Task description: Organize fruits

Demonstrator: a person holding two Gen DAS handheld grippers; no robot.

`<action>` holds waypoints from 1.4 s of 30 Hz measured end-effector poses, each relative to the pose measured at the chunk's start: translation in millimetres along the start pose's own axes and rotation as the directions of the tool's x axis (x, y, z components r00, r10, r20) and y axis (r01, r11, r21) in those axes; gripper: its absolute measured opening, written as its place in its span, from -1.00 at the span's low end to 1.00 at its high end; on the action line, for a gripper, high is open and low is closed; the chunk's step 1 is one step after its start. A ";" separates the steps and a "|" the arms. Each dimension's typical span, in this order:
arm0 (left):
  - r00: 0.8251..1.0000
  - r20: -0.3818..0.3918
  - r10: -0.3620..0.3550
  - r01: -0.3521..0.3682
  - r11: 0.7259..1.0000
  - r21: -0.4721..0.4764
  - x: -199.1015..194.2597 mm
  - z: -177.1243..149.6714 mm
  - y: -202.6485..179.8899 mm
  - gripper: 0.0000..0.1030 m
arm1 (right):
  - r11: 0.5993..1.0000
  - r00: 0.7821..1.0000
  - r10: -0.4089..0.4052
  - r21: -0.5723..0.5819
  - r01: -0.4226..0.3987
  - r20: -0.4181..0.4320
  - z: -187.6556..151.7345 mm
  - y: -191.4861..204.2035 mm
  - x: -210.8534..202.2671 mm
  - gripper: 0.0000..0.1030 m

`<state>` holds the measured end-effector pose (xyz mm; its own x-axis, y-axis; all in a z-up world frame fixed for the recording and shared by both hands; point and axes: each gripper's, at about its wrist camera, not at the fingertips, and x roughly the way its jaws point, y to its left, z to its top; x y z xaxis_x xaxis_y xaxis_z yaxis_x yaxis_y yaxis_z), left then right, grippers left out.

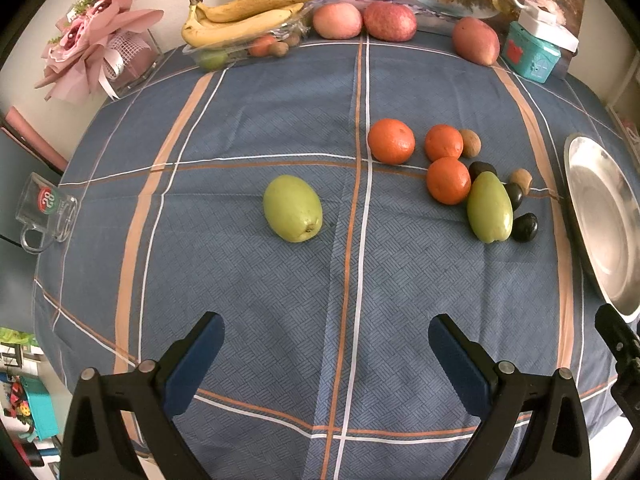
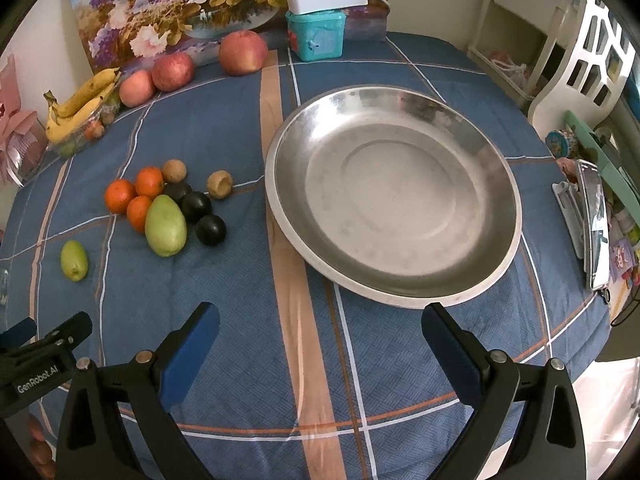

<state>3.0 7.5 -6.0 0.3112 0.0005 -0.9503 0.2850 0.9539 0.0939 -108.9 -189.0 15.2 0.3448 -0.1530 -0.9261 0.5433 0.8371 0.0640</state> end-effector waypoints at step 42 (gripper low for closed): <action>0.983 0.166 -0.082 0.124 0.958 -0.260 -1.4 58.8 56.7 1.00 | 0.993 0.987 0.086 -0.087 -0.074 0.137 55.3 60.3 -23.6 0.96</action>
<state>72.0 43.9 18.1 0.4333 -0.1274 -0.8922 0.0760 0.9916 -0.1047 -42.0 -163.9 61.5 0.4916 -0.1513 -0.8576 0.4473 0.8888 0.0997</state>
